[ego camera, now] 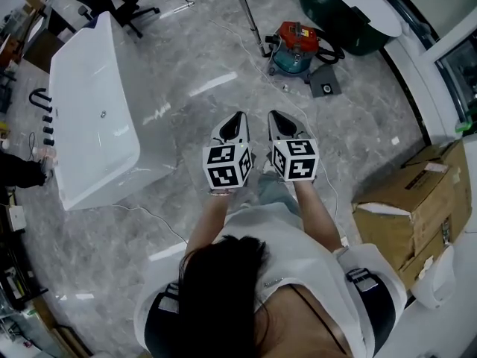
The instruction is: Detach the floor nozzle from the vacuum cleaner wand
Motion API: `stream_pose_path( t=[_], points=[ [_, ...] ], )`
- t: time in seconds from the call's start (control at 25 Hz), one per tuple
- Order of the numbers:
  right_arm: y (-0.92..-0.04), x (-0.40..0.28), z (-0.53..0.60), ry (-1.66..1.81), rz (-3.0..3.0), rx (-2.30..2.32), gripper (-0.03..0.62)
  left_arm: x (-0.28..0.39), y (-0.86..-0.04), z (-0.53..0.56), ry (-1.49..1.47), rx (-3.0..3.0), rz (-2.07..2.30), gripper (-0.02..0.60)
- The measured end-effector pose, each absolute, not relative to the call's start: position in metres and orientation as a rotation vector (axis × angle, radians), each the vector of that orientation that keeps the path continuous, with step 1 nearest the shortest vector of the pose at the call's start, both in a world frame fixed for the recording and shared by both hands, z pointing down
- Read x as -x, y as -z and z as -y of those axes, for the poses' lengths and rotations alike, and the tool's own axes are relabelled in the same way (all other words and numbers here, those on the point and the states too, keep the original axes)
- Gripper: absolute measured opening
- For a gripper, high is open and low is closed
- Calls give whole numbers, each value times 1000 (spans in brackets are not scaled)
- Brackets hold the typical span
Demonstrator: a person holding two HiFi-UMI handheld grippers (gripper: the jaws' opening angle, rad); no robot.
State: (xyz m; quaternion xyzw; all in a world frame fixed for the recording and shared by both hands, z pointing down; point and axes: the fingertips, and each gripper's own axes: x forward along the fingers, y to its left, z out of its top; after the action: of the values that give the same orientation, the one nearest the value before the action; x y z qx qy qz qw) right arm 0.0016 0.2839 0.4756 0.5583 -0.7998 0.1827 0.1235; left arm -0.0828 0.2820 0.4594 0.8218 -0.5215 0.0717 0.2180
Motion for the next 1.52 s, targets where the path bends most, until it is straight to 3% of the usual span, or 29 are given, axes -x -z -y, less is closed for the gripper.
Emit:
stream_pose_path(
  t=[1.52],
  points=[
    [-453, -83, -79, -407, 2463, -1349, 15, -18, -436, -92, -153, -2270, 1558, 9]
  ],
)
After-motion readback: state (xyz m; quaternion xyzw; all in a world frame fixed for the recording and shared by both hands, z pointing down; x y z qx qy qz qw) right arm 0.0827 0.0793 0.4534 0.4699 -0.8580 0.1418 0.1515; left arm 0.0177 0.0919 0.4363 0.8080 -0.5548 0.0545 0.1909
